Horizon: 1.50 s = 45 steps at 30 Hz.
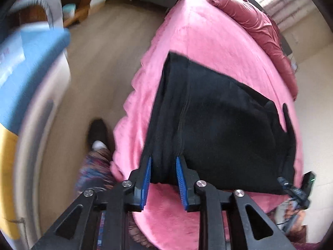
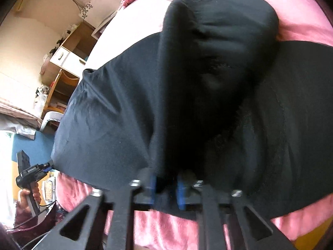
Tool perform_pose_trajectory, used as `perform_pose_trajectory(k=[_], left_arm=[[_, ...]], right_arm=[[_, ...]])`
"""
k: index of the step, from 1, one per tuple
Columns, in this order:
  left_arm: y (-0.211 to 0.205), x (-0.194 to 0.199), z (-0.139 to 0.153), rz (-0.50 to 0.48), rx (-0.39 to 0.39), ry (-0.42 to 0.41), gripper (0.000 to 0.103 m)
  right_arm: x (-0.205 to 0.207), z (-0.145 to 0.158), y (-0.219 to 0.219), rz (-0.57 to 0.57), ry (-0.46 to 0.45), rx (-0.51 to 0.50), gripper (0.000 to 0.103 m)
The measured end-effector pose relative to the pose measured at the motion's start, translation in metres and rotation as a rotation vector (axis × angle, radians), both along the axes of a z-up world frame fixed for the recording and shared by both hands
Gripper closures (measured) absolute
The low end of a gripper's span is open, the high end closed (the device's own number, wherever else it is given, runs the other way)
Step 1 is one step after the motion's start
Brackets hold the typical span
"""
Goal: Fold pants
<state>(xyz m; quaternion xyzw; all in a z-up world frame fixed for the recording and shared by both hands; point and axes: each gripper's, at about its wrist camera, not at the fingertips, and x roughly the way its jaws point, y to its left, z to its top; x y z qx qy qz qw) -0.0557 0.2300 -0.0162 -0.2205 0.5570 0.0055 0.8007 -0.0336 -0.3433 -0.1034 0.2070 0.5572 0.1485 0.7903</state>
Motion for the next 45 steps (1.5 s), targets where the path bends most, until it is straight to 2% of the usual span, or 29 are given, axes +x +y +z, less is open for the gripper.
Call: perform_pose_trajectory(k=[4, 6, 9, 11, 15, 18, 21, 26, 28, 31, 33, 34, 35, 36, 40, 45], left_arm=[[0.001, -0.006, 0.038, 0.03, 0.107, -0.099, 0.078], [-0.01, -0.006, 0.056, -0.003, 0.096, -0.188, 0.078], [-0.043, 0.003, 0.067, -0.104, 0.075, -0.256, 0.077], [-0.074, 0.013, 0.065, -0.201, 0.032, -0.281, 0.077], [-0.129, 0.032, 0.044, -0.34, -0.054, -0.251, 0.077], [-0.165, 0.035, 0.028, -0.437, -0.077, -0.227, 0.077], [-0.189, 0.035, 0.02, -0.509, -0.104, -0.2, 0.077], [-0.204, 0.032, 0.007, -0.569, -0.09, -0.154, 0.077], [-0.207, 0.036, 0.002, -0.569, -0.091, -0.145, 0.077], [-0.21, 0.041, 0.0, -0.563, -0.078, -0.146, 0.077], [-0.214, 0.041, 0.002, -0.568, -0.065, -0.154, 0.077], [-0.216, 0.042, 0.003, -0.573, -0.067, -0.157, 0.077], [-0.219, 0.043, 0.002, -0.58, -0.064, -0.158, 0.077], [-0.222, 0.045, 0.002, -0.588, -0.049, -0.159, 0.077], [-0.233, 0.047, 0.004, -0.621, -0.033, -0.175, 0.076], [-0.246, 0.046, 0.012, -0.656, -0.037, -0.201, 0.076]], right_arm=[[-0.002, 0.021, -0.004, -0.001, -0.021, -0.04, 0.06], [-0.001, 0.036, -0.009, -0.003, -0.055, -0.081, 0.059], [0.012, 0.062, -0.014, -0.029, -0.125, -0.134, 0.059], [0.033, 0.079, -0.017, -0.06, -0.164, -0.157, 0.059], [0.089, 0.091, -0.017, -0.125, -0.176, -0.254, 0.058], [0.138, 0.085, -0.017, -0.172, -0.134, -0.265, 0.058], [0.183, 0.074, -0.016, -0.207, -0.103, -0.323, 0.057], [0.243, 0.056, -0.014, -0.263, -0.047, -0.408, 0.049], [0.257, 0.049, -0.013, -0.257, -0.026, -0.432, 0.046], [0.274, 0.032, -0.008, -0.238, 0.031, -0.524, 0.045], [0.276, 0.031, -0.005, -0.219, 0.026, -0.563, 0.055], [0.274, 0.033, -0.004, -0.212, 0.023, -0.573, 0.078], [0.272, 0.035, -0.004, -0.203, 0.02, -0.58, 0.093], [0.268, 0.038, -0.008, -0.203, 0.014, -0.56, 0.096], [0.241, 0.067, -0.036, -0.265, -0.056, -0.434, 0.096], [0.177, 0.118, -0.077, -0.358, -0.193, -0.276, 0.096]])
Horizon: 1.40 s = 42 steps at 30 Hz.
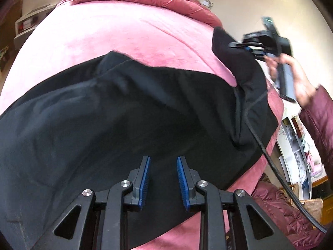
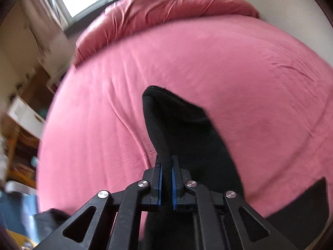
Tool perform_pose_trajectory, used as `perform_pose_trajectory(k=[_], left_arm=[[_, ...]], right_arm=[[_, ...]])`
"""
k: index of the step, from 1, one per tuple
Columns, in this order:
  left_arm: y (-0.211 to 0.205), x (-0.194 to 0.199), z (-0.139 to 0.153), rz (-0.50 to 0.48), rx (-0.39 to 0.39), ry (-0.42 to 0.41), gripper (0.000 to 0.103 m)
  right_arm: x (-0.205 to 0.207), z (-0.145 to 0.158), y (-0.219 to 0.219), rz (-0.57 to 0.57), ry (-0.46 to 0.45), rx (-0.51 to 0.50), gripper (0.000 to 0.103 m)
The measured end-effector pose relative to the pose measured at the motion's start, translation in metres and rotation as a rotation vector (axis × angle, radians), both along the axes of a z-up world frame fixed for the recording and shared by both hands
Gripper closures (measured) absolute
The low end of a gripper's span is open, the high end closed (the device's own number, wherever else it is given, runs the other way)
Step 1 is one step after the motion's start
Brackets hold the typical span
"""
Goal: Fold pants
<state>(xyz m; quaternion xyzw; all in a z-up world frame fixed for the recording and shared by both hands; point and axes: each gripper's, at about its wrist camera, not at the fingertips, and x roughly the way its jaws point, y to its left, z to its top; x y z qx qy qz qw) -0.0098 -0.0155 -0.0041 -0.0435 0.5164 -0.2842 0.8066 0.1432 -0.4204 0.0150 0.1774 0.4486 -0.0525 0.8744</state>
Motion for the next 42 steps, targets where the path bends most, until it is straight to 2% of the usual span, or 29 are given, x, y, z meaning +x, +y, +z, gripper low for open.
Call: perform_pose_trajectory(k=[4, 9, 12, 16, 21, 25, 26, 28, 29, 30, 31, 32, 34, 35, 38, 39, 42], left_arm=[[-0.005, -0.005, 0.008, -0.039, -0.01, -0.017, 0.076], [-0.023, -0.009, 0.01, -0.092, -0.002, -0.018, 0.076], [-0.033, -0.009, 0.011, -0.13, 0.016, -0.019, 0.076], [-0.048, -0.012, 0.014, -0.183, 0.048, -0.028, 0.076], [-0.066, -0.019, 0.01, -0.215, 0.07, -0.008, 0.075], [-0.078, -0.023, 0.007, -0.244, 0.096, -0.008, 0.075], [-0.082, -0.025, 0.006, -0.254, 0.104, -0.01, 0.075], [-0.086, -0.027, 0.005, -0.262, 0.114, -0.008, 0.075], [-0.088, -0.027, 0.004, -0.263, 0.116, -0.005, 0.075], [-0.09, -0.028, 0.002, -0.263, 0.118, -0.002, 0.075], [-0.09, -0.028, 0.001, -0.263, 0.12, 0.001, 0.075], [-0.091, -0.029, 0.001, -0.263, 0.123, 0.004, 0.075], [-0.094, -0.031, -0.002, -0.264, 0.125, 0.004, 0.075], [-0.095, -0.032, -0.003, -0.263, 0.127, 0.003, 0.075], [-0.096, -0.034, -0.005, -0.258, 0.129, -0.003, 0.075], [-0.097, -0.035, -0.007, -0.255, 0.129, -0.001, 0.075], [-0.09, -0.036, -0.007, -0.239, 0.112, 0.003, 0.075]], right_arm=[[-0.068, 0.032, -0.042, -0.085, -0.125, 0.114, 0.096], [-0.148, 0.037, -0.087, -0.217, -0.203, 0.2, 0.096], [-0.191, 0.02, -0.113, -0.307, -0.224, 0.266, 0.096], [-0.239, -0.02, -0.149, -0.424, -0.22, 0.365, 0.096], [-0.267, -0.072, -0.175, -0.518, -0.138, 0.421, 0.096], [-0.277, -0.101, -0.179, -0.535, -0.104, 0.466, 0.096], [-0.277, -0.104, -0.18, -0.539, -0.104, 0.476, 0.091], [-0.28, -0.11, -0.185, -0.546, -0.118, 0.494, 0.09], [-0.281, -0.111, -0.189, -0.553, -0.122, 0.499, 0.084], [-0.282, -0.109, -0.192, -0.568, -0.125, 0.494, 0.069], [-0.282, -0.11, -0.195, -0.58, -0.13, 0.492, 0.061], [-0.283, -0.108, -0.2, -0.595, -0.147, 0.497, 0.057], [-0.283, -0.103, -0.204, -0.607, -0.152, 0.478, 0.058], [-0.283, -0.099, -0.207, -0.608, -0.153, 0.464, 0.062], [-0.279, -0.09, -0.215, -0.61, -0.137, 0.406, 0.092], [-0.278, -0.086, -0.216, -0.607, -0.129, 0.378, 0.095], [-0.284, -0.076, -0.216, -0.592, -0.137, 0.348, 0.096]])
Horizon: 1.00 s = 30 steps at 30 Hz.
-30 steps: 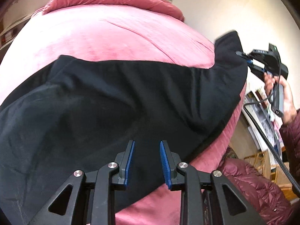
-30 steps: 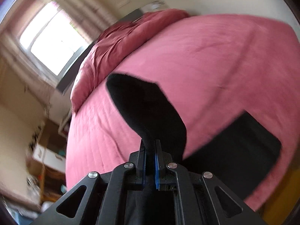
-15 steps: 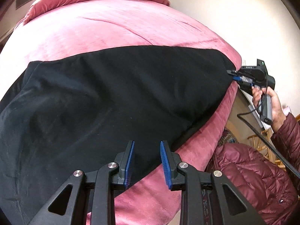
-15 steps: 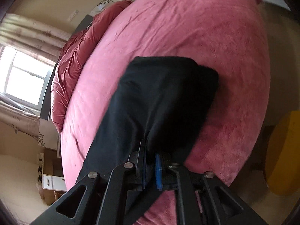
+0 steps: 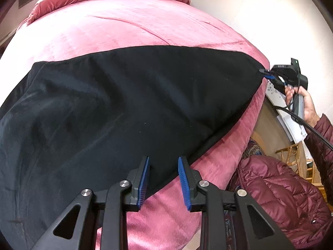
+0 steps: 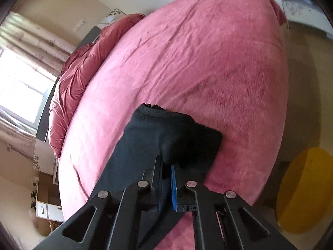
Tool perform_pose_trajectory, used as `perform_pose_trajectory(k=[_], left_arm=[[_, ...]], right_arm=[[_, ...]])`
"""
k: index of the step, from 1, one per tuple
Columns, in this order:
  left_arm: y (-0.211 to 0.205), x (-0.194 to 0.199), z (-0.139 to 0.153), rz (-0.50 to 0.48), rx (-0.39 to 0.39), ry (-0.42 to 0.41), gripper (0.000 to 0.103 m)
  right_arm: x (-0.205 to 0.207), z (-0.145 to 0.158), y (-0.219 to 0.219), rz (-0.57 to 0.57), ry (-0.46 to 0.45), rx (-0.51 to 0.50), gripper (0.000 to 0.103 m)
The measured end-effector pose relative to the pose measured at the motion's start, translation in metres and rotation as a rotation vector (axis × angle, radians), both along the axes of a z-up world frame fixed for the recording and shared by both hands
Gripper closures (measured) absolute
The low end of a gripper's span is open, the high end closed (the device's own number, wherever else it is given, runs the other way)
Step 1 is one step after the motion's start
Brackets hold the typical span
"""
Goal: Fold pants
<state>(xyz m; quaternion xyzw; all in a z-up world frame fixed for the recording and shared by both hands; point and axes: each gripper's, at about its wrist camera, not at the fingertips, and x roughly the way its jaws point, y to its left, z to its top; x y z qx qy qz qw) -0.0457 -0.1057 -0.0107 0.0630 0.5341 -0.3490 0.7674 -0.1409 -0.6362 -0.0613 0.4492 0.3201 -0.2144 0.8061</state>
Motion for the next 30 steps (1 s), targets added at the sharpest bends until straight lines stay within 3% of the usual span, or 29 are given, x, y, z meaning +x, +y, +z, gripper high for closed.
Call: perform_pose_trajectory(k=[4, 7, 12, 14, 16, 22, 27, 30], left_arm=[[0.008, 0.001, -0.004, 0.025, 0.008, 0.004, 0.075], [0.012, -0.001, -0.004, 0.024, 0.028, -0.011, 0.071], [0.015, -0.01, -0.006, -0.004, 0.039, -0.054, 0.068], [0.016, -0.015, -0.005, -0.028, 0.015, -0.067, 0.066], [0.016, -0.019, -0.006, -0.05, 0.006, -0.072, 0.056], [0.013, -0.024, -0.015, -0.068, 0.041, -0.108, 0.05], [0.013, -0.024, -0.019, -0.07, 0.028, -0.112, 0.051], [0.017, -0.021, -0.019, -0.059, 0.014, -0.114, 0.061]], right_arm=[[-0.009, -0.02, -0.007, -0.011, 0.082, 0.028, 0.096], [-0.013, -0.03, -0.01, -0.024, 0.076, 0.068, 0.096], [-0.02, -0.015, -0.001, 0.0, 0.071, 0.07, 0.083], [-0.028, -0.009, 0.015, 0.058, 0.052, 0.079, 0.083], [-0.028, -0.007, 0.036, 0.145, 0.027, 0.118, 0.083], [-0.009, -0.016, 0.131, 0.443, -0.004, 0.227, 0.08], [0.008, -0.041, 0.175, 0.511, 0.026, 0.317, 0.077], [0.016, -0.045, 0.183, 0.506, 0.027, 0.331, 0.076]])
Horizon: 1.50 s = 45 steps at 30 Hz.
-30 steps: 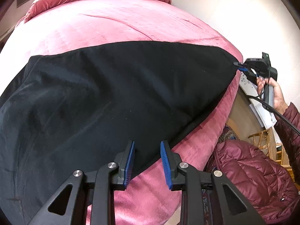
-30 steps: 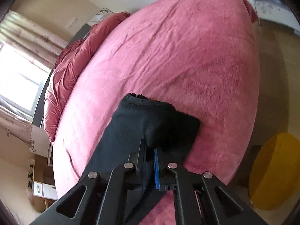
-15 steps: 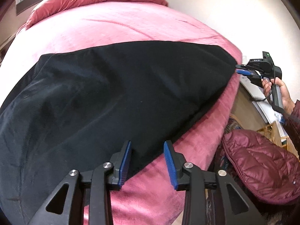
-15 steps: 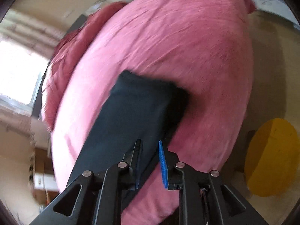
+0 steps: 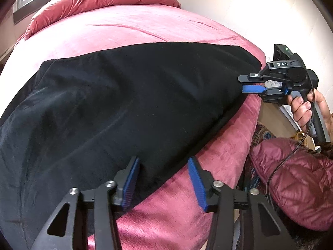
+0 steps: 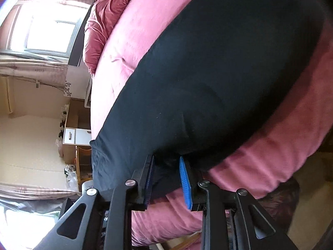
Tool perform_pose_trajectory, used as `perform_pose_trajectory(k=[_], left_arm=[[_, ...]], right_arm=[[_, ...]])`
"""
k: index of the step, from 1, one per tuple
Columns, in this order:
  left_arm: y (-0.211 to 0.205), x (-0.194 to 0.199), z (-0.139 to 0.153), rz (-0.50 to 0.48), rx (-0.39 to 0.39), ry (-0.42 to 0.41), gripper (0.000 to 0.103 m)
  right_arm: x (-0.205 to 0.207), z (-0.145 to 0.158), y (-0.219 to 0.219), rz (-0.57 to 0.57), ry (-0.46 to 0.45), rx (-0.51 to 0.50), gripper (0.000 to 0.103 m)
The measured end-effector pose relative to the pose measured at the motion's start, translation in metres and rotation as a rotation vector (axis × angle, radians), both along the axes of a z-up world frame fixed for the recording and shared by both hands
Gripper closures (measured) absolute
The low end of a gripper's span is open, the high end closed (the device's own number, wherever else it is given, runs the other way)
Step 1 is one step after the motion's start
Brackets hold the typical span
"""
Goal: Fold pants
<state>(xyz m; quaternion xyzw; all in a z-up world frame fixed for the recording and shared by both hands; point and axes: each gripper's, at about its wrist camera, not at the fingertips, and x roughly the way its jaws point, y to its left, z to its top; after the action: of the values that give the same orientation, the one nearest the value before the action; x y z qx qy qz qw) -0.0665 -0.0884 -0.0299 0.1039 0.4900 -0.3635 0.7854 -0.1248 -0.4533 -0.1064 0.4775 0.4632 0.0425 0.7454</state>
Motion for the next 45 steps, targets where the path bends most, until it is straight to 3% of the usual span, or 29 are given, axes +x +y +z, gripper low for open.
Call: perform_pose_trajectory(k=[2, 6, 9, 14, 19, 22, 25, 28, 32, 35, 38, 40, 45], left_arm=[[0.001, 0.003, -0.001, 0.004, -0.009, 0.002, 0.072], [0.007, 0.009, -0.002, 0.011, -0.032, 0.01, 0.095], [0.012, 0.01, -0.001, 0.012, -0.055, 0.021, 0.102], [0.023, 0.003, 0.01, -0.015, -0.098, 0.038, 0.102], [0.03, 0.004, -0.001, 0.004, -0.073, 0.085, 0.103], [0.041, 0.009, 0.005, 0.053, -0.132, 0.113, 0.093], [0.06, 0.012, 0.014, 0.109, -0.181, 0.133, 0.091], [0.092, 0.013, 0.022, 0.198, -0.196, 0.123, 0.086], [0.143, 0.014, 0.029, 0.364, -0.215, 0.129, 0.078], [0.182, 0.012, 0.027, 0.532, -0.216, 0.167, 0.077], [0.222, 0.004, 0.026, 0.715, -0.215, 0.185, 0.077], [0.253, -0.004, 0.027, 0.831, -0.264, 0.209, 0.077], [0.303, -0.021, 0.03, 1.007, -0.256, 0.197, 0.077]], right_arm=[[0.0, -0.001, 0.003, 0.0, 0.0, -0.027, 0.077], [0.005, 0.004, 0.007, 0.011, 0.002, -0.109, 0.093], [0.004, 0.015, 0.012, 0.024, -0.012, -0.156, 0.096], [-0.005, 0.032, 0.021, 0.07, -0.033, -0.225, 0.097], [-0.005, 0.005, 0.018, 0.072, 0.047, -0.236, 0.097], [-0.004, 0.003, 0.013, 0.068, 0.039, -0.192, 0.093], [-0.006, 0.011, 0.009, 0.102, 0.044, -0.211, 0.083], [-0.012, 0.027, 0.012, 0.187, 0.045, -0.287, 0.082], [-0.005, 0.056, 0.05, 0.36, -0.03, -0.384, 0.082], [0.013, 0.068, 0.103, 0.529, -0.1, -0.436, 0.078], [0.03, 0.071, 0.173, 0.743, -0.171, -0.481, 0.053], [0.038, 0.067, 0.22, 0.866, -0.202, -0.515, 0.053], [0.044, 0.046, 0.307, 1.075, -0.249, -0.595, 0.053]])
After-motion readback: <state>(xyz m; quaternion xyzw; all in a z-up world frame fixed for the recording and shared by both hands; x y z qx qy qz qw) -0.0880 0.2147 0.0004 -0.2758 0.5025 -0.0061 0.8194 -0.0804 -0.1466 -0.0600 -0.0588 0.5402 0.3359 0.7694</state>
